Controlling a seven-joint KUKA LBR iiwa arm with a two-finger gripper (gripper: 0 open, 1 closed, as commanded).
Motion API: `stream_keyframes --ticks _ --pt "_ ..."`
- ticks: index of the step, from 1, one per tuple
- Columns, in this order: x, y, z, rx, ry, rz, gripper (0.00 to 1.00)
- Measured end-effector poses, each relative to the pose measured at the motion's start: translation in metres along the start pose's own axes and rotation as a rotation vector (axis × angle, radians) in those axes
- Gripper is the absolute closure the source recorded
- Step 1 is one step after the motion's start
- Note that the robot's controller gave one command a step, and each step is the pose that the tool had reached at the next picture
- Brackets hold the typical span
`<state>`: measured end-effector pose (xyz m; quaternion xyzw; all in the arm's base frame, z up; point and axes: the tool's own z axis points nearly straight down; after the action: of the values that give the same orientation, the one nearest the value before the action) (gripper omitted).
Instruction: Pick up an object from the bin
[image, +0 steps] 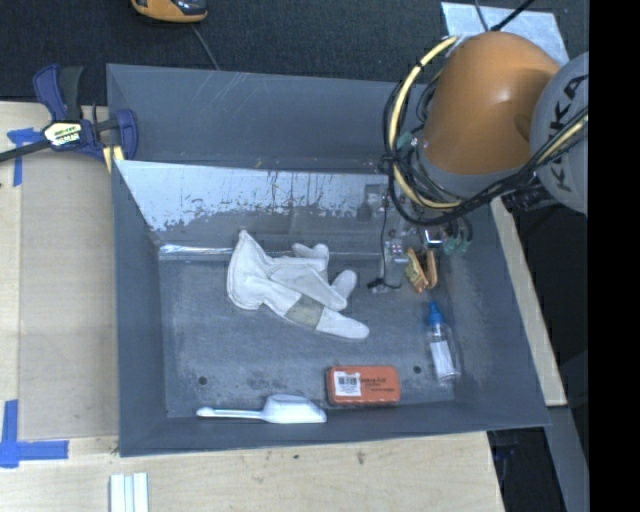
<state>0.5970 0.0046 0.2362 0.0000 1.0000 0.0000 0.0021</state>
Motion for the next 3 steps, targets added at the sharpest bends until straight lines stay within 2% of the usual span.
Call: stream_keyframes --ticks 1,2,3 --pt "-0.014 0.022 0.076 0.0 -0.004 -0.078 0.0" --pt "-0.02 0.024 0.103 -0.001 0.005 -0.018 0.0" --pt "-0.028 0.061 0.121 -0.001 0.002 -0.025 0.0"
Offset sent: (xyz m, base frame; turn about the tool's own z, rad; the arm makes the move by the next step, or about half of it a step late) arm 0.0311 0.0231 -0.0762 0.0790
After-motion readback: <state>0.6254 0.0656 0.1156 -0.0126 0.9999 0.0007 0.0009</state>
